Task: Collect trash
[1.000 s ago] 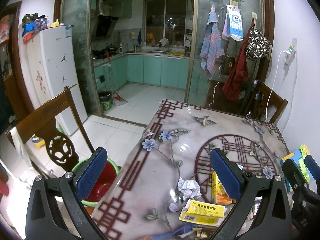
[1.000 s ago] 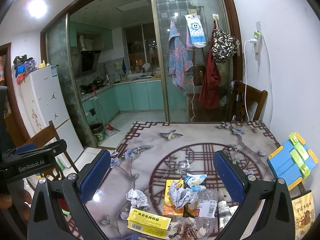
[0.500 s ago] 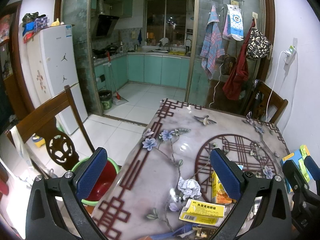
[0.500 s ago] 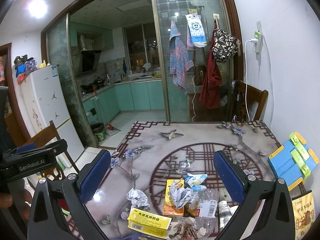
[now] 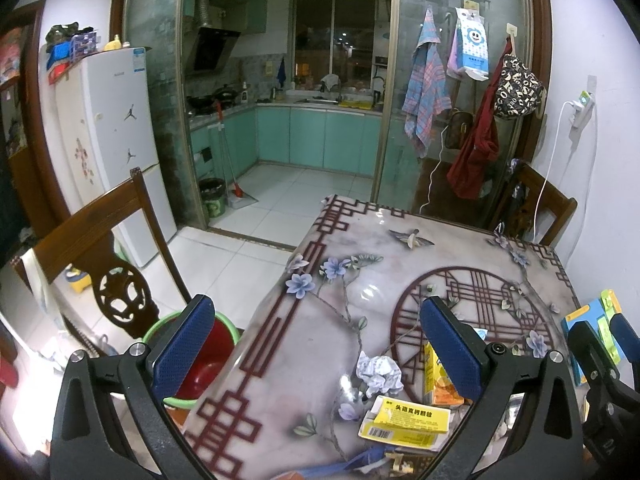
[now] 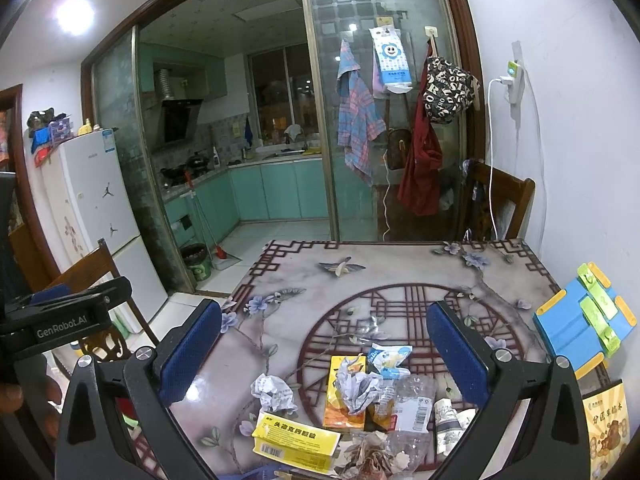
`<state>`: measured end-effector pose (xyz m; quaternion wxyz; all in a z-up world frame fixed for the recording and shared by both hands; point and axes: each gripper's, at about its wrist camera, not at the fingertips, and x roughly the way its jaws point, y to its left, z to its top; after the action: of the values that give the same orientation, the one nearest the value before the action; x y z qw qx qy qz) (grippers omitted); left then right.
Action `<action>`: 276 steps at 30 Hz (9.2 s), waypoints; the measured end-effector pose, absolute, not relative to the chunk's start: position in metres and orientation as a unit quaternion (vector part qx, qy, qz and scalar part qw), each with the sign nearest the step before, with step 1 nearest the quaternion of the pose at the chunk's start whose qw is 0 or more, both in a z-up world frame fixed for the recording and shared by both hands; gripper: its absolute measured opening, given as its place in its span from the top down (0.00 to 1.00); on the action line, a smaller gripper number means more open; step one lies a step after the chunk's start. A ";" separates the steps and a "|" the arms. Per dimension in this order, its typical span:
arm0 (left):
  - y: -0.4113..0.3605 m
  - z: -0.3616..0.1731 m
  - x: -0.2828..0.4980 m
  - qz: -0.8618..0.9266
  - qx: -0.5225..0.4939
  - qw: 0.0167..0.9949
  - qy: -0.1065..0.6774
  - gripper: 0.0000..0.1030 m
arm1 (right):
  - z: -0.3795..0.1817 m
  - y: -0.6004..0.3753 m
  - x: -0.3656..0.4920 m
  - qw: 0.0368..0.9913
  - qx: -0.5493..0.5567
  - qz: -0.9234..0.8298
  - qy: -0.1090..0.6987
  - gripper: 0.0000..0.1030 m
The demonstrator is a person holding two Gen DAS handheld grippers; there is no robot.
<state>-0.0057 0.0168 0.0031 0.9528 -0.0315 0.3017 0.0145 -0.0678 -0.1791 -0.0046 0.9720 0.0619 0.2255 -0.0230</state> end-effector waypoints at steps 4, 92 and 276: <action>0.018 0.000 -0.007 0.012 -0.032 0.953 0.301 0.00 | -0.007 -0.180 -0.069 0.972 0.062 -0.022 0.227 0.00; 0.149 -0.120 0.044 -0.114 -0.110 0.882 0.444 0.82 | -0.070 -0.078 0.021 0.900 0.109 0.171 0.386 0.83; 0.238 -0.138 0.068 -0.063 -0.054 0.882 0.464 0.45 | -0.099 0.044 0.045 0.898 0.091 0.084 0.421 0.47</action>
<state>0.0685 0.2378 -0.1380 0.8819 -0.0539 0.4641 -0.0633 0.0447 0.0441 -0.0988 0.8984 0.0914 0.4212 0.0844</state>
